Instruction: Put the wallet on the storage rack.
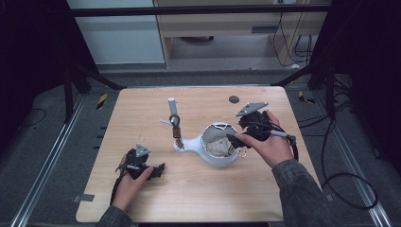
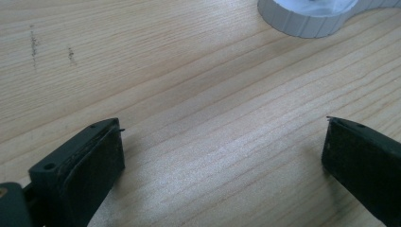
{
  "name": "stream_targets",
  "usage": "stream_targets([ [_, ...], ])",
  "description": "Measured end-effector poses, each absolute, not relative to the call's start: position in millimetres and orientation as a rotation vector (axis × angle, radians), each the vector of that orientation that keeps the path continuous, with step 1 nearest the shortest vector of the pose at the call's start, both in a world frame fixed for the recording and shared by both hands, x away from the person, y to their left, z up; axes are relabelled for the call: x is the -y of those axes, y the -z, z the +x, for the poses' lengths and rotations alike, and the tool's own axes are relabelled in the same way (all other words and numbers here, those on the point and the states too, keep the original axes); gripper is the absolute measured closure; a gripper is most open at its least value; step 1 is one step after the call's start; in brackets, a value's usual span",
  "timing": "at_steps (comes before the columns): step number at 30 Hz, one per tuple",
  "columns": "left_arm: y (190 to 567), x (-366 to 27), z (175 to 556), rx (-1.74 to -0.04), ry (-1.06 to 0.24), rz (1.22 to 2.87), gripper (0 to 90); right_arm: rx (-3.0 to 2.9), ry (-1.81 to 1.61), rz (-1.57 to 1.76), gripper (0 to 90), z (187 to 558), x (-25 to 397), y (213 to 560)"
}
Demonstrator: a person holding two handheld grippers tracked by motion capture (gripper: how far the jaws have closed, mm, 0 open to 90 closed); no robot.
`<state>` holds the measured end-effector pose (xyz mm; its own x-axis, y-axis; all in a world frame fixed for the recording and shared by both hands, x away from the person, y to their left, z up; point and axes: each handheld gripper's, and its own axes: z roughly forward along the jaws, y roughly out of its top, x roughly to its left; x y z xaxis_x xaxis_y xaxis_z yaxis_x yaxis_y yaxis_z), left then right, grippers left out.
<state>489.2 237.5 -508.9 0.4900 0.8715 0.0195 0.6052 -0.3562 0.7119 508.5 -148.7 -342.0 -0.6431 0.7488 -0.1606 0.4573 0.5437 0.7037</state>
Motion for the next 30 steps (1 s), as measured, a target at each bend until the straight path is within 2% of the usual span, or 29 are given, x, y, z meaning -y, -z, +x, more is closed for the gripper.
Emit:
stream_targets([
  [10, 508.9, -237.5, 488.8, -1.21, -0.53, 2.091, 0.0, -2.278, -0.947, 1.038, 4.6, 497.1, 173.4, 352.7],
  [15, 508.9, -237.5, 488.8, -1.21, -0.53, 2.091, 0.0, -2.241, -0.972, 1.065, 9.2, 489.6, 187.5, 360.6],
  [30, 508.9, -237.5, 488.7, -1.21, -0.531, 2.09, 0.0, -2.184, -1.012, 1.11, 11.2, 471.7, 220.5, 399.5],
])
